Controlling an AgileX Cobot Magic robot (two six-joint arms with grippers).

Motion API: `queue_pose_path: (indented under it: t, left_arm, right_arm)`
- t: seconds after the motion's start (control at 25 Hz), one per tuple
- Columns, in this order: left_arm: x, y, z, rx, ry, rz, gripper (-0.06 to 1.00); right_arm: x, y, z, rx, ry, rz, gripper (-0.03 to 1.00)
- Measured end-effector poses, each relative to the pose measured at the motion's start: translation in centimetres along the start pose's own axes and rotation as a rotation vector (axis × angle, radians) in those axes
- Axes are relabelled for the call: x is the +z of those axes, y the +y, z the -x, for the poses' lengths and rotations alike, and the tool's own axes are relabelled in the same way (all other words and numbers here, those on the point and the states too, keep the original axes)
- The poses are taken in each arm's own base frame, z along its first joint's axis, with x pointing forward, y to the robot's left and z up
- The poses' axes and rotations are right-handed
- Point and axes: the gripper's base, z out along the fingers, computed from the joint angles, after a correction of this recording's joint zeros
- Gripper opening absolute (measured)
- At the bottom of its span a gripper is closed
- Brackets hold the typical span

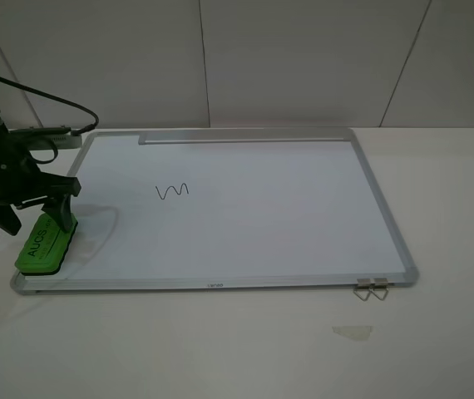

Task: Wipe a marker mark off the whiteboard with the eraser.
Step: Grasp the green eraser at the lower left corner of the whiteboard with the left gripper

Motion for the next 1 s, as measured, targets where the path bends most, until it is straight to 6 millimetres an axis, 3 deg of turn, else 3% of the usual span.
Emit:
queue_pose_path:
  t: [0.24, 0.8, 1.0]
  left_arm:
    - [1.5, -0.2, 0.4, -0.005, 0.018, -0.011, 0.74]
    - [1.8, -0.4, 0.5, -0.012, 0.006, -0.034, 0.73]
    - [1.8, -0.4, 0.5, -0.015, 0.008, -0.033, 0.61]
  right_arm:
    - [0.0, 0.0, 0.0, 0.000, 0.000, 0.000, 0.82]
    - [0.0, 0.0, 0.0, 0.000, 0.000, 0.000, 0.82]
    - [0.0, 0.0, 0.0, 0.000, 0.000, 0.000, 0.82]
